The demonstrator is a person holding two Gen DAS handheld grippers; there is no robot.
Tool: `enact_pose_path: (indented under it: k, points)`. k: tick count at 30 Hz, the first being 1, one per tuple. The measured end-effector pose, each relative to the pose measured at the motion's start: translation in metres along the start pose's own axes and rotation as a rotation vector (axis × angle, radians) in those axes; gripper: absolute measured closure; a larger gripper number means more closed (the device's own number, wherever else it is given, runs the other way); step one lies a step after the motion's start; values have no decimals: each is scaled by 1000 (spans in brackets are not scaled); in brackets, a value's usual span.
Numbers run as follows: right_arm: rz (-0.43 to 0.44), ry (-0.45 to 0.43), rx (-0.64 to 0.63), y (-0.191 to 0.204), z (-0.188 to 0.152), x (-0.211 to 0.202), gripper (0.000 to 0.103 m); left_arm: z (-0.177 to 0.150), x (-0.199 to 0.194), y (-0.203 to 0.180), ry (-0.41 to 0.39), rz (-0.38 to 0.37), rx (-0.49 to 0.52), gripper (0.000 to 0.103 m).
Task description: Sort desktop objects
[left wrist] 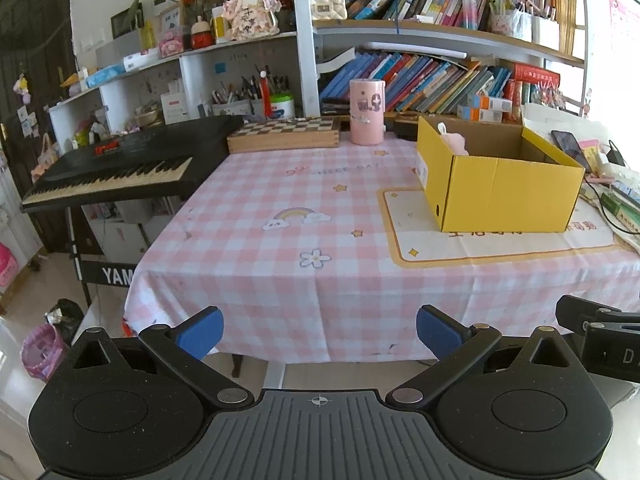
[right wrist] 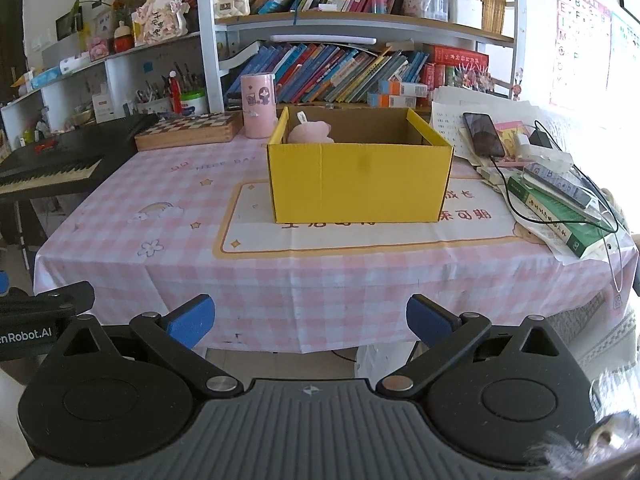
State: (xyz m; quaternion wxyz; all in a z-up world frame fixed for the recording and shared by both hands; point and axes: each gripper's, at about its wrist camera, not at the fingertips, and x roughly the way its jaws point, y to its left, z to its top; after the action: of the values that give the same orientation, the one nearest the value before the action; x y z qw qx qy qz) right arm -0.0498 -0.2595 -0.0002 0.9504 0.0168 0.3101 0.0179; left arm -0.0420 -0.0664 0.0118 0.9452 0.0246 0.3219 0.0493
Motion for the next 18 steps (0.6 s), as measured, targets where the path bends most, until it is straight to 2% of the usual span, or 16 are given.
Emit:
enact_pose_path:
  k: [18]
  points:
    - [4,4,-8,4,-1,4,0,0,5,3,14,-12,-10,0]
